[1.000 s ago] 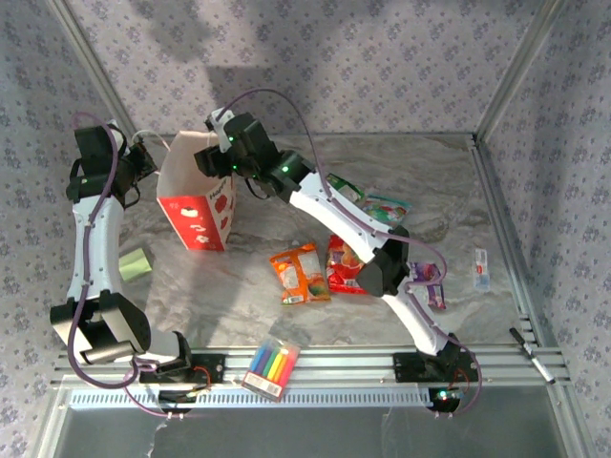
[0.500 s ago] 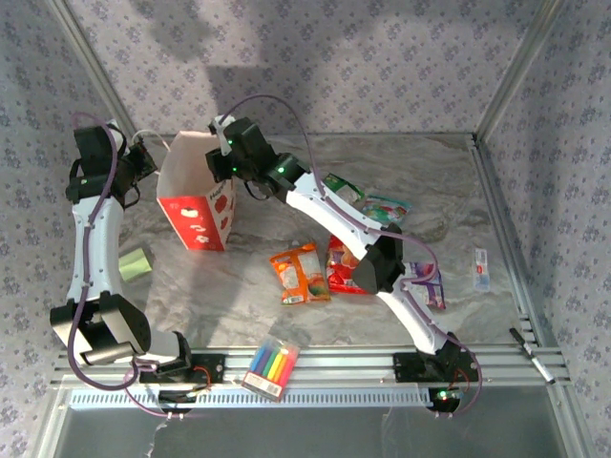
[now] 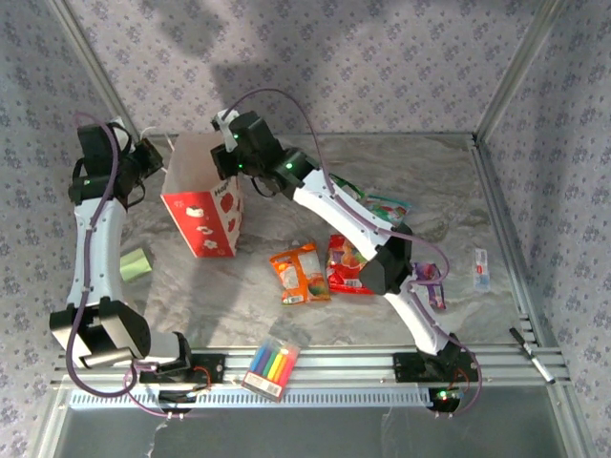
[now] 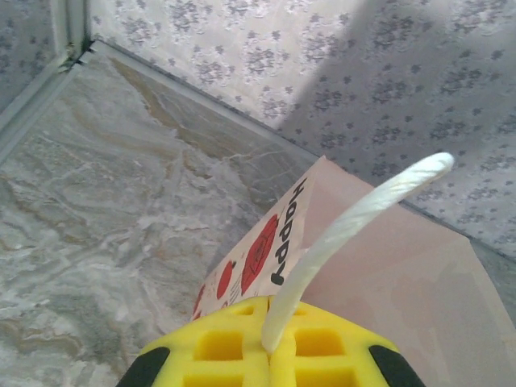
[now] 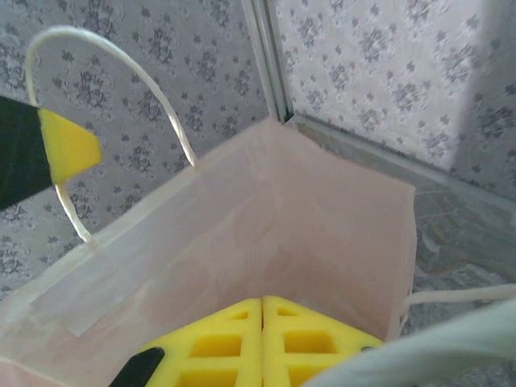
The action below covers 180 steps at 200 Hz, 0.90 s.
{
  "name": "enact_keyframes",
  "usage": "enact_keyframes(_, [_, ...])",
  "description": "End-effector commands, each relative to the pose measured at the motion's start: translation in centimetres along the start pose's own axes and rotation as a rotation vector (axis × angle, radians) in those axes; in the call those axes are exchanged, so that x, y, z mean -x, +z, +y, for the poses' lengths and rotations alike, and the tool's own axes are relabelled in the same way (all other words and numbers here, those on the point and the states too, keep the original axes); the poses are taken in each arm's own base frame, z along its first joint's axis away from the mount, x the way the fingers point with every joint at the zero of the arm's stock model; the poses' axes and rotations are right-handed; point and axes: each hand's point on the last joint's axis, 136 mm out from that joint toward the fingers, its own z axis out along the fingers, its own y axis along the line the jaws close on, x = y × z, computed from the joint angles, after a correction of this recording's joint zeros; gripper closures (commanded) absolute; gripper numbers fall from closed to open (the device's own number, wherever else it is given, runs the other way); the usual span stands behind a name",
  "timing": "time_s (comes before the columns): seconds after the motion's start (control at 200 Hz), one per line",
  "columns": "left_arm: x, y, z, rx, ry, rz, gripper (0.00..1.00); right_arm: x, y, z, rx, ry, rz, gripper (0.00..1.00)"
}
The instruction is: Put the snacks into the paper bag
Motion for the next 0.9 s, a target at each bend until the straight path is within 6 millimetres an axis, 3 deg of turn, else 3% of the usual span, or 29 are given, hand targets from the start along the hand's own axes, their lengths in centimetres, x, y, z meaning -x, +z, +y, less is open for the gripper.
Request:
enact_keyframes(0.0, [2.5, -2.5, -3.6, -0.096, 0.011, -0.084, 0.97, 4.8, -4.0, -0.8, -0.031, -0.039, -0.109, 1.00])
enact_keyframes(0.315, [-0.2, -1.9, -6.4, -0.120, 0.062, -0.048, 0.97, 0.9, -5.5, -3.3, -0.089, -0.021, -0.027, 1.00])
enact_keyframes(0.465, [-1.1, -2.3, -6.8, -0.109, 0.082, -0.046, 0.96, -1.1, -6.3, -4.8, -0.108, 0.018, -0.007, 1.00])
enact_keyframes(0.55, [-2.8, -2.0, -6.5, -0.104, 0.080, -0.013, 0.96, -2.0, -6.6, -5.5, -0.120, 0.027, 0.012, 1.00])
enact_keyframes(0.69, [-5.6, -1.7, -5.8, -0.097, 0.061, 0.021, 0.95, -2.1, -7.5, -6.7, -0.138, 0.028, -0.001, 1.00])
enact_keyframes(0.894, [-5.9, -2.3, -6.6, -0.100, 0.076, 0.029, 0.94, -0.8, -8.7, -6.9, -0.128, 0.026, -0.032, 1.00])
